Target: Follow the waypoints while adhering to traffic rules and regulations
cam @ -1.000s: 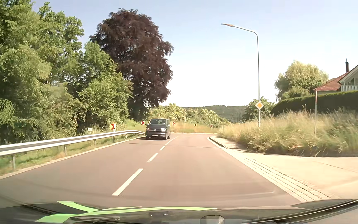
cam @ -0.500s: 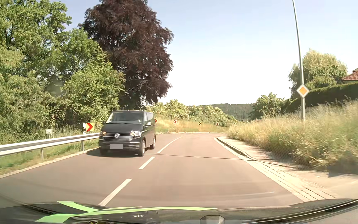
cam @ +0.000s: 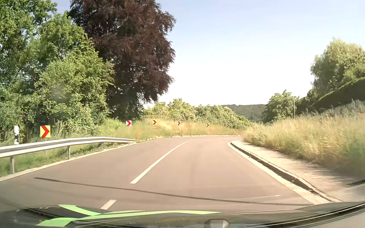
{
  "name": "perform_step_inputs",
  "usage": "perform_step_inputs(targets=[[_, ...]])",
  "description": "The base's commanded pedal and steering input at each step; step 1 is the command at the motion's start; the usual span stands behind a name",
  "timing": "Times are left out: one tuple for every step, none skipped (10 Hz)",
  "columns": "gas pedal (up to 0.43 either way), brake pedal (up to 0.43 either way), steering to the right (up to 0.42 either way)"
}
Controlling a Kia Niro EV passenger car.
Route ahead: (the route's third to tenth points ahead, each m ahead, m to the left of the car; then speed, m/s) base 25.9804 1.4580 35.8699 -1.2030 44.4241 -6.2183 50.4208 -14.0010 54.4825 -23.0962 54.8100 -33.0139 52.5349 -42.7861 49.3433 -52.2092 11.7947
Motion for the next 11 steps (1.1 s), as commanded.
perform_step_inputs(targets=[[0.0,0.0,-0.005],[0.0,0.006,-0.005],[0.0,0.061,-0.005],[0.0,0.098,-0.004],[0.0,0.11,-0.002],[0.0,0.128,0.004],[0.0,0.116,0.01],[0.0,0.104,0.012],[0.0,0.098,0.015],[0.0,0.098,0.021],[0.0,0.122,0.027]])
